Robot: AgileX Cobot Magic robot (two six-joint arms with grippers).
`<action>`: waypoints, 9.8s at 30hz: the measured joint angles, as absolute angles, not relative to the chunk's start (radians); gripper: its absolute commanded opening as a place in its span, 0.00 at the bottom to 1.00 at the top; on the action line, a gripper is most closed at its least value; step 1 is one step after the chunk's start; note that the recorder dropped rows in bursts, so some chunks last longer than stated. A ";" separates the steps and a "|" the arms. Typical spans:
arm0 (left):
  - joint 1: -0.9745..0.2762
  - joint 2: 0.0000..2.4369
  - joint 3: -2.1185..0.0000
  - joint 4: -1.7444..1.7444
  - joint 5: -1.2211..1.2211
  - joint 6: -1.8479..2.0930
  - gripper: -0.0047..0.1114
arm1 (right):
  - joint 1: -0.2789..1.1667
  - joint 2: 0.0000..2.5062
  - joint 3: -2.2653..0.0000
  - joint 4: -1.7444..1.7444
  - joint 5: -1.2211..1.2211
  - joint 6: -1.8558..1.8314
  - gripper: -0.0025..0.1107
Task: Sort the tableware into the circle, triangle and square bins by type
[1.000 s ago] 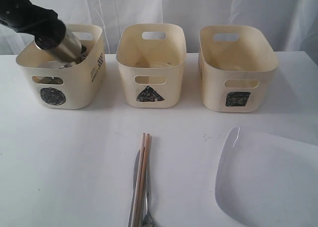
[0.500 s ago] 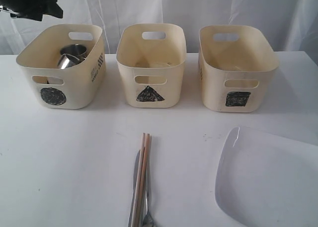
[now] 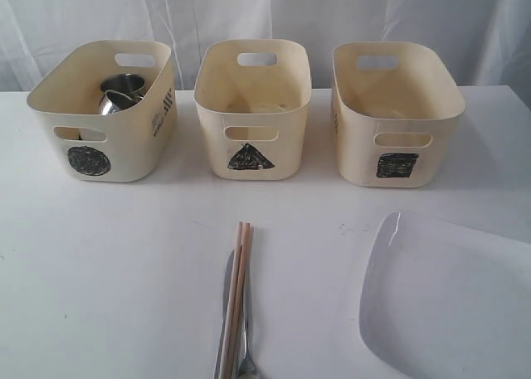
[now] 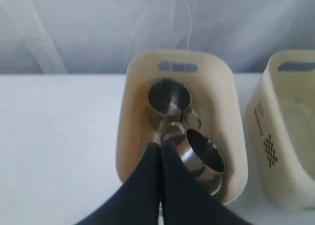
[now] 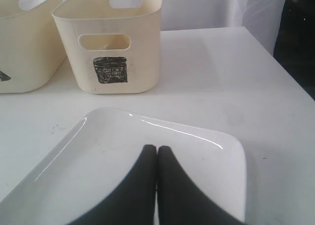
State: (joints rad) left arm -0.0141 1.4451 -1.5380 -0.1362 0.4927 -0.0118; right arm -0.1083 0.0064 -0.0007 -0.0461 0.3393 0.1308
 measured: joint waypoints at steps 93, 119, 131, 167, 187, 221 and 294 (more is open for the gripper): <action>0.093 0.005 -0.009 -0.061 0.339 0.110 0.04 | -0.108 0.005 -0.001 -0.046 0.343 0.131 0.02; 0.093 0.005 -0.009 -0.061 0.339 0.113 0.04 | -0.108 0.003 -0.016 0.302 -0.519 0.390 0.02; 0.093 0.005 -0.009 -0.061 0.339 0.113 0.04 | -0.108 0.869 -0.834 -1.540 -0.338 1.328 0.02; 0.095 0.005 -0.009 -0.060 0.339 0.113 0.04 | 0.764 1.509 -1.063 -0.047 0.834 0.365 0.02; 0.095 0.005 -0.009 -0.058 0.339 0.113 0.04 | 0.779 1.792 -1.256 -0.258 0.595 0.474 0.47; 0.095 0.005 -0.009 -0.058 0.339 0.113 0.04 | 0.703 2.007 -1.257 -0.251 0.557 0.714 0.36; 0.095 0.005 -0.009 -0.058 0.339 0.113 0.04 | 0.703 1.807 -1.301 -0.111 0.495 0.549 0.02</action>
